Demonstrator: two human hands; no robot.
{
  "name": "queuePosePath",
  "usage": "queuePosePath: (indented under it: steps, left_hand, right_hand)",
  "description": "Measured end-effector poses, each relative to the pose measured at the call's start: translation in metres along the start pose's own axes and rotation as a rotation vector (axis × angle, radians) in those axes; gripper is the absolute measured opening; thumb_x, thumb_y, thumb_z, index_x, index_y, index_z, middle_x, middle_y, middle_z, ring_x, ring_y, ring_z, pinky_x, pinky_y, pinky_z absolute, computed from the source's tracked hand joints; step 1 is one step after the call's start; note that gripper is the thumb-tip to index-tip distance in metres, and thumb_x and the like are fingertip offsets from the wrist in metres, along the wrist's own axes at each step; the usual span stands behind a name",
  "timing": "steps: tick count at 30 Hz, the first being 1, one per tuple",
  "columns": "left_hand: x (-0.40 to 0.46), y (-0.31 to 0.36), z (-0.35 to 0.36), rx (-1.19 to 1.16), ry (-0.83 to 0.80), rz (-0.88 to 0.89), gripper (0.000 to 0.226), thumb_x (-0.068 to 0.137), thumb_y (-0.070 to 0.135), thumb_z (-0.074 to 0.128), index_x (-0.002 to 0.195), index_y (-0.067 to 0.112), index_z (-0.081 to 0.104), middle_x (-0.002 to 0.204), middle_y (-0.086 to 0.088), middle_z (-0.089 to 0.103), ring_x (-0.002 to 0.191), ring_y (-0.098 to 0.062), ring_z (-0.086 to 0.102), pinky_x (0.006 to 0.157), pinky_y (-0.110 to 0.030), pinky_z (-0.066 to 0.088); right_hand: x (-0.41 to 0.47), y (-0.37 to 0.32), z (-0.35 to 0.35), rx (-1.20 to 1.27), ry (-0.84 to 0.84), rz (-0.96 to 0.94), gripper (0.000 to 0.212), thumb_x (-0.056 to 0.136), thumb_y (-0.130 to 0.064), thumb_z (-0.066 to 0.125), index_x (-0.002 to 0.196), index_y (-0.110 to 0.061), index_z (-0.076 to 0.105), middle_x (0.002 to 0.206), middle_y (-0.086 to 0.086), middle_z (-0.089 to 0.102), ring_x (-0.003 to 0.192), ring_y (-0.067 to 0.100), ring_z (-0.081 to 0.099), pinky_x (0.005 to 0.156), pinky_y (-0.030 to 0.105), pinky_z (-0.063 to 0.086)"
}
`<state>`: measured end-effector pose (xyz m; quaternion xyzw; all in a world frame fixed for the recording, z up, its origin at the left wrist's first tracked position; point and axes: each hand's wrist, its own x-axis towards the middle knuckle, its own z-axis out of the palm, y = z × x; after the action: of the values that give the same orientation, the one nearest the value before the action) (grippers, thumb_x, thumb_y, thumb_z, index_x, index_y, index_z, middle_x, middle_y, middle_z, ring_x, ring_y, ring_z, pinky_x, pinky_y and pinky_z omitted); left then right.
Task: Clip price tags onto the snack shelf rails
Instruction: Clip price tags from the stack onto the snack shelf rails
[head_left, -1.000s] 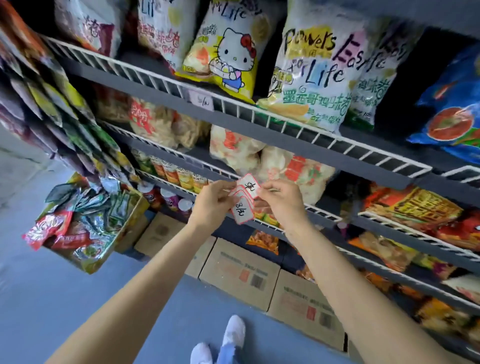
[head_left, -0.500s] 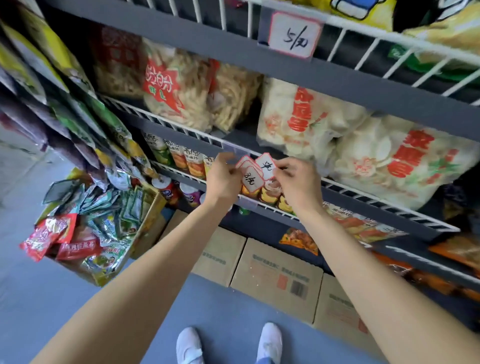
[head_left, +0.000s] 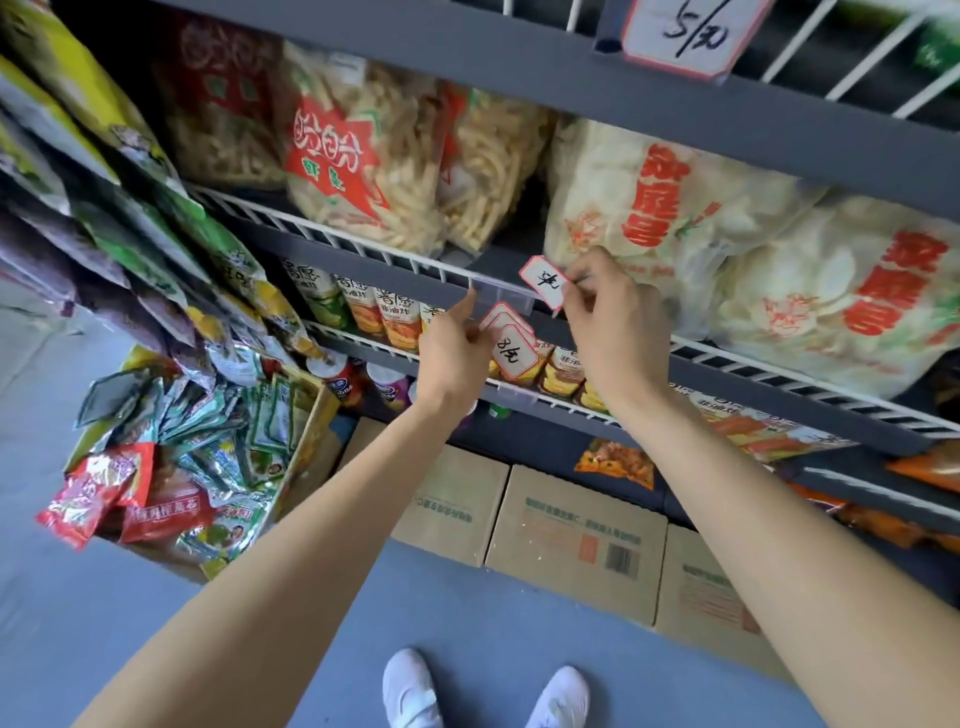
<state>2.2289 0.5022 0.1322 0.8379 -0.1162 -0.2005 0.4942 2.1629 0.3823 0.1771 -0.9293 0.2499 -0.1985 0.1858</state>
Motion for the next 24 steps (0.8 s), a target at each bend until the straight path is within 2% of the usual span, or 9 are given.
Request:
queuePosePath:
  steps: [3, 7, 10, 12, 15, 18, 21, 24]
  left_hand:
    - [0.000, -0.007, -0.010, 0.154, -0.052, 0.089, 0.057, 0.092, 0.009, 0.053, 0.145, 0.016, 0.032, 0.081, -0.008, 0.067, 0.077, -0.012, 0.057, 0.054, -0.013, 0.036]
    - [0.002, -0.016, -0.024, 0.262, -0.139, 0.134, 0.060, 0.091, 0.004, 0.052, 0.146, 0.019, 0.031, 0.082, -0.009, 0.068, 0.089, -0.022, 0.065, 0.062, -0.011, 0.034]
    - [0.001, -0.020, -0.033, 0.312, -0.172, 0.153, 0.062, 0.091, 0.002, 0.052, 0.146, 0.022, 0.031, 0.081, -0.008, 0.067, 0.080, -0.017, 0.059, 0.064, -0.011, 0.035]
    - [0.001, -0.022, -0.036, 0.359, -0.184, 0.184, 0.064, 0.090, 0.000, 0.051, 0.146, 0.024, 0.030, 0.077, -0.010, 0.066, 0.076, -0.019, 0.058, 0.063, -0.014, 0.038]
    - [0.004, -0.022, -0.039, 0.402, -0.195, 0.205, 0.065, 0.091, -0.001, 0.050, 0.147, 0.026, 0.028, 0.086, -0.014, 0.070, 0.085, -0.027, 0.065, 0.072, -0.022, 0.045]
    - [0.004, -0.020, -0.041, 0.408, -0.206, 0.211, 0.066, 0.091, -0.001, 0.049, 0.147, 0.025, 0.027, 0.097, -0.015, 0.071, 0.090, -0.028, 0.066, 0.068, -0.018, 0.043]
    - [0.004, -0.019, -0.043, 0.378, -0.220, 0.201, 0.066, 0.091, -0.001, 0.050, 0.147, 0.026, 0.028, 0.095, -0.015, 0.070, 0.096, -0.027, 0.065, 0.078, -0.022, 0.045]
    - [0.005, -0.018, -0.042, 0.357, -0.229, 0.188, 0.065, 0.091, 0.002, 0.051, 0.147, 0.025, 0.027, 0.089, -0.015, 0.069, 0.097, -0.024, 0.064, 0.070, -0.015, 0.040]
  right_hand:
    - [0.002, -0.004, 0.009, -0.019, 0.055, -0.101, 0.009, 0.092, -0.019, 0.053, 0.091, -0.013, 0.059, 0.079, 0.005, 0.070, 0.070, 0.026, 0.064, 0.052, 0.028, 0.042]
    - [0.003, -0.011, 0.022, -0.113, 0.136, -0.246, 0.005, 0.087, -0.012, 0.057, 0.083, -0.011, 0.059, 0.074, 0.005, 0.062, 0.064, 0.026, 0.059, 0.048, 0.025, 0.032]
    - [0.003, -0.017, 0.025, -0.144, 0.139, -0.265, 0.003, 0.084, -0.013, 0.060, 0.082, -0.012, 0.060, 0.074, 0.006, 0.060, 0.063, 0.027, 0.057, 0.044, 0.026, 0.033]
    - [0.002, -0.021, 0.026, -0.156, 0.156, -0.271, 0.003, 0.081, -0.011, 0.065, 0.079, -0.013, 0.063, 0.074, 0.005, 0.060, 0.062, 0.026, 0.057, 0.045, 0.023, 0.030]
    - [0.000, -0.022, 0.031, -0.201, 0.135, -0.290, 0.009, 0.072, -0.006, 0.072, 0.075, -0.012, 0.066, 0.077, 0.005, 0.061, 0.063, 0.026, 0.059, 0.047, 0.020, 0.030]
    - [-0.001, -0.018, 0.039, -0.329, 0.056, -0.301, 0.019, 0.062, 0.000, 0.076, 0.076, -0.010, 0.071, 0.079, 0.006, 0.062, 0.068, 0.027, 0.060, 0.044, 0.020, 0.027]
    - [-0.005, -0.017, 0.040, -0.404, 0.088, -0.386, 0.027, 0.062, 0.005, 0.060, 0.082, -0.010, 0.071, 0.075, 0.006, 0.061, 0.063, 0.025, 0.059, 0.043, 0.019, 0.023]
    - [-0.007, -0.015, 0.041, -0.400, 0.115, -0.426, 0.038, 0.068, 0.001, 0.038, 0.086, -0.012, 0.069, 0.072, 0.005, 0.059, 0.057, 0.022, 0.057, 0.041, 0.018, 0.023]
